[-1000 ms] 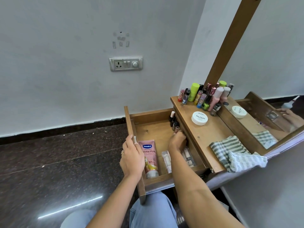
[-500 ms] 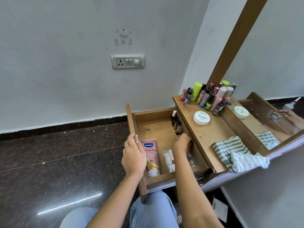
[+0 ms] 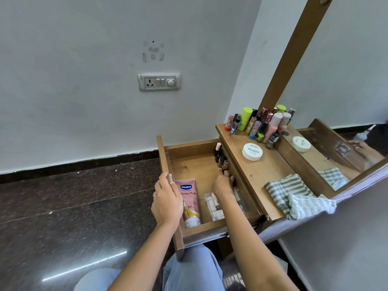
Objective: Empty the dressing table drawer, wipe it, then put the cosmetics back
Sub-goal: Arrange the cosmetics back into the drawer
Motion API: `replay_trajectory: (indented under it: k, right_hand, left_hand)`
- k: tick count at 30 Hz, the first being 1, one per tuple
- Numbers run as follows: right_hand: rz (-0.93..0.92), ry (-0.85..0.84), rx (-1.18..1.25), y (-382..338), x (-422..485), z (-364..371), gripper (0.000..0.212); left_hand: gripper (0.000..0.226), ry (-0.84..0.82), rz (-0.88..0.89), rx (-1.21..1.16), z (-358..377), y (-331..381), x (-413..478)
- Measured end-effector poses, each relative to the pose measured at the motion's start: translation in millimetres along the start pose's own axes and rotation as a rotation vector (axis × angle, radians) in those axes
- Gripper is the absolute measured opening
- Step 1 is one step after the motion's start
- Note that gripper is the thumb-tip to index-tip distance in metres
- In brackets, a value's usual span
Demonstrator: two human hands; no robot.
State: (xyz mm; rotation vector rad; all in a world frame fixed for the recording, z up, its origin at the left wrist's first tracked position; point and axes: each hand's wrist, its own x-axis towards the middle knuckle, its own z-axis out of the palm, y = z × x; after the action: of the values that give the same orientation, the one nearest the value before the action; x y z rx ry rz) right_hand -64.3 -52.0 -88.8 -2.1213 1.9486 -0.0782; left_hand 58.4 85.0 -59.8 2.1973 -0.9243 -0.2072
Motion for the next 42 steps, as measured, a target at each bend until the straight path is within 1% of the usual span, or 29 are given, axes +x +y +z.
replay_trajectory:
  k: [5, 8, 10, 12, 14, 15, 17, 18, 20, 22, 24, 25, 27, 29, 31, 33, 36, 39, 42]
  right_hand:
    - [0.008, -0.012, -0.069, -2, 2, -5, 0.059]
    - [0.023, -0.054, -0.100, -2, -2, -7, 0.054]
    - [0.001, -0.033, -0.133, -3, -3, -9, 0.052]
    - [-0.014, -0.009, -0.106, -3, -3, -8, 0.051]
    - [-0.015, 0.000, 0.012, -2, -3, -5, 0.051]
    - [-0.035, 0.007, 0.012, -1, -6, -7, 0.049]
    - [-0.070, -0.046, -0.116, 1, -11, -2, 0.040]
    - [-0.070, -0.017, -0.093, 1, -12, -4, 0.036]
    - [-0.087, 0.044, 0.068, -4, -17, -15, 0.032]
    - [-0.196, 0.142, 0.196, -12, -19, -36, 0.032]
    - [-0.283, 0.225, 0.352, -18, -20, -71, 0.030]
    - [-0.302, 0.301, 0.425, -20, -18, -93, 0.028]
    - [-0.313, 0.432, 0.485, -19, -9, -139, 0.026]
    - [-0.260, 0.535, 0.437, -8, 12, -180, 0.027]
    - [-0.166, 0.583, 0.302, 10, 40, -207, 0.031]
    - [-0.133, 0.564, 0.154, 25, 60, -218, 0.032]
    - [-0.169, 0.461, -0.065, 32, 71, -217, 0.030]
    - [-0.242, 0.420, -0.176, 37, 76, -210, 0.034]
    - [-0.247, 0.392, -0.229, 40, 79, -205, 0.033]
  left_hand:
    - [0.037, 0.003, 0.003, -0.002, 1, 0, 0]
    - [0.037, 0.003, -0.001, -0.004, 1, 0, 0]
    - [0.037, 0.003, -0.003, -0.001, 1, 0, 0]
    - [0.037, 0.003, 0.001, 0.003, 2, 0, 0]
    - [0.037, 0.003, 0.006, 0.004, 2, 0, 1]
    - [0.037, 0.002, 0.010, 0.005, 2, 0, 1]
    - [0.036, -0.001, 0.009, 0.011, 1, 0, 0]
    - [0.036, -0.002, 0.008, 0.013, 1, 0, 0]
    - [0.037, -0.004, 0.010, 0.013, 0, 1, -1]
    - [0.037, -0.001, 0.010, 0.010, -1, 1, -1]
    - [0.036, -0.001, 0.012, 0.003, -2, 2, -2]
    - [0.036, -0.001, 0.014, -0.002, -2, 2, -2]
    - [0.036, 0.001, 0.011, -0.011, -3, 2, -3]
    - [0.036, 0.001, 0.016, -0.011, -3, 2, -4]
    - [0.036, -0.001, 0.018, -0.009, -2, 2, -3]
    - [0.035, -0.003, 0.019, 0.000, -2, 3, -3]
    - [0.036, -0.004, 0.020, 0.013, -2, 2, -3]
    - [0.036, -0.005, 0.015, 0.014, -1, 2, -2]
    - [0.037, -0.003, 0.012, 0.019, -1, 1, -2]
